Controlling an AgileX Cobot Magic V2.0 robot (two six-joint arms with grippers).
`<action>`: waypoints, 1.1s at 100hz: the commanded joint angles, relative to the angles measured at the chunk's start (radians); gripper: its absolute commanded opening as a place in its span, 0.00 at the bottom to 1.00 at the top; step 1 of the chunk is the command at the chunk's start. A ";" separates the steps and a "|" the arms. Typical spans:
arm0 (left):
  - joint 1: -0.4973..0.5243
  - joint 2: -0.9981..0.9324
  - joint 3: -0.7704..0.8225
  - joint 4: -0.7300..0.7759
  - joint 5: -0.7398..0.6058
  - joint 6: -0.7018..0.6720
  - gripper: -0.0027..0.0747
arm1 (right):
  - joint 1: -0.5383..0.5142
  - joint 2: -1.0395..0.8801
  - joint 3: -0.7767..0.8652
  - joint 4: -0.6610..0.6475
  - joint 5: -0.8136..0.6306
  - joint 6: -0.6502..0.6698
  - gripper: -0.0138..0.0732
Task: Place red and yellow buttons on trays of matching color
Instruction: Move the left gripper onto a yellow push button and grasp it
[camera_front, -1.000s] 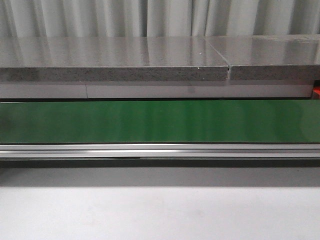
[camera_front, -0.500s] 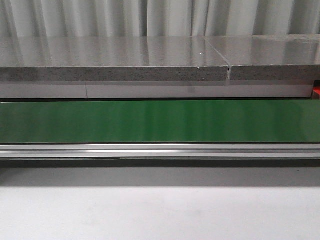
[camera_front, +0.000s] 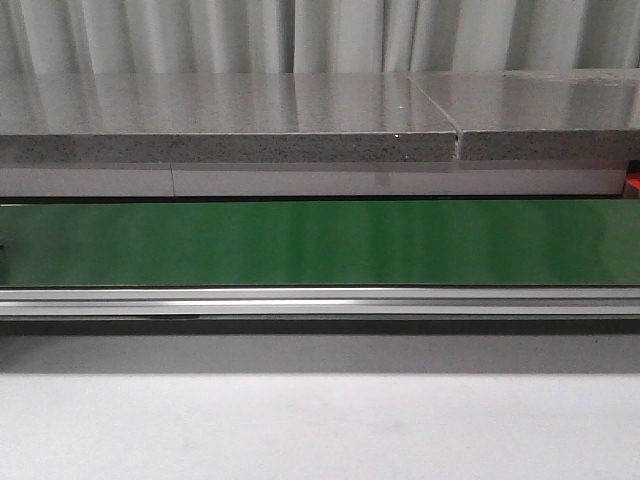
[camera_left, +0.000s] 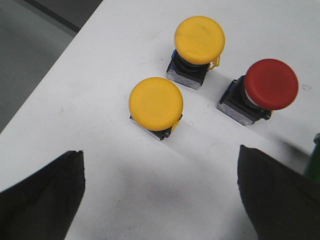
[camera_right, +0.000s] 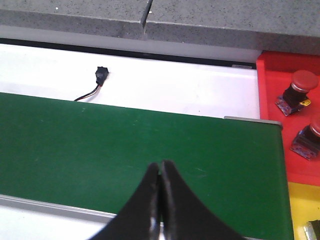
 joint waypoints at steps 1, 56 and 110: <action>0.003 -0.009 -0.044 0.009 -0.070 -0.001 0.81 | 0.002 -0.010 -0.024 0.016 -0.056 -0.013 0.08; 0.003 0.197 -0.220 0.018 -0.051 -0.001 0.81 | 0.002 -0.010 -0.024 0.016 -0.056 -0.013 0.08; 0.003 0.223 -0.228 0.022 -0.036 -0.001 0.30 | 0.002 -0.010 -0.024 0.016 -0.056 -0.013 0.08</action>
